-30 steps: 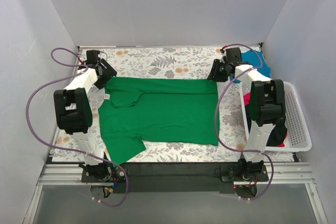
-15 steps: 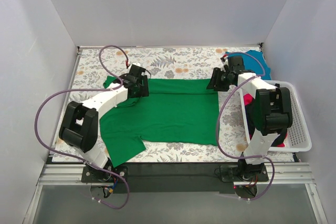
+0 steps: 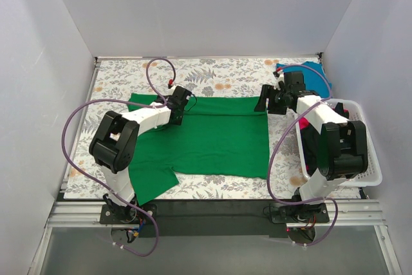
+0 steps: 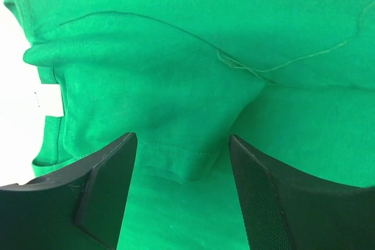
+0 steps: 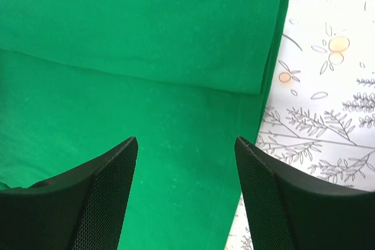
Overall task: Fold and stack the t-shirts
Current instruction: Fold the tshirt
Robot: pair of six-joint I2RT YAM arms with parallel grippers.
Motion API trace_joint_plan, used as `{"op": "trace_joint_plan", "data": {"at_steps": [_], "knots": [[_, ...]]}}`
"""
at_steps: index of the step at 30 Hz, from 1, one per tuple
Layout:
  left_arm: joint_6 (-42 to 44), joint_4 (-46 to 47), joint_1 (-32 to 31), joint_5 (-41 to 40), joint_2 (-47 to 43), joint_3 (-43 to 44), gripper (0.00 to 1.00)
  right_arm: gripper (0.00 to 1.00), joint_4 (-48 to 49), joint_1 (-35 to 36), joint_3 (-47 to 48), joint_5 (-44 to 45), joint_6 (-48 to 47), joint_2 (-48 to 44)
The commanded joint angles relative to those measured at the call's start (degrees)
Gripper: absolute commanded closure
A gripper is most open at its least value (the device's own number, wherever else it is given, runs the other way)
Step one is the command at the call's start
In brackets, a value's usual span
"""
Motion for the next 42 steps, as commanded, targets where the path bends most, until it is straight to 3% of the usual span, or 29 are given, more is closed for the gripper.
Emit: {"op": "trace_joint_plan", "data": {"at_steps": [1, 6, 12, 17, 23, 30, 32, 42], "knots": [[2.08, 0.96, -1.13, -3.29, -1.05, 2.05, 0.38, 0.26, -0.7, -0.06, -0.88, 0.56, -1.08, -2.45], [1.46, -0.45, -1.92, -2.06, -2.11, 1.0, 0.38, 0.26, -0.7, -0.15, -1.23, 0.3, -1.08, -2.98], [0.23, -1.06, -1.92, -6.89, -0.27, 0.82, 0.45, 0.26, -0.7, -0.15, -1.76, 0.04, -1.08, -3.42], [0.58, -1.06, -1.92, -8.48, 0.52, 1.44, 0.46, 0.26, -0.61, -0.15, -2.81, 0.21, -0.99, -4.03], [0.49, -1.24, -2.01, -3.22, -0.7, 1.53, 0.45, 0.25, -0.61, -0.06, -3.43, 1.0, -1.17, -5.0], [0.15, -2.03, -2.01, -2.76, 0.52, 0.74, 0.43, 0.17, -0.78, -0.15, -4.04, 1.62, 0.06, -5.53], [-0.21, -2.12, -2.01, -3.12, 0.44, 0.39, 0.43, 0.1, -0.78, -0.24, -4.22, 1.79, 0.15, -5.7], [0.58, -2.65, -2.01, -7.25, 1.49, 1.26, 0.47, 0.09, -0.87, -0.15, -4.48, 2.32, -0.29, -7.2]]}}
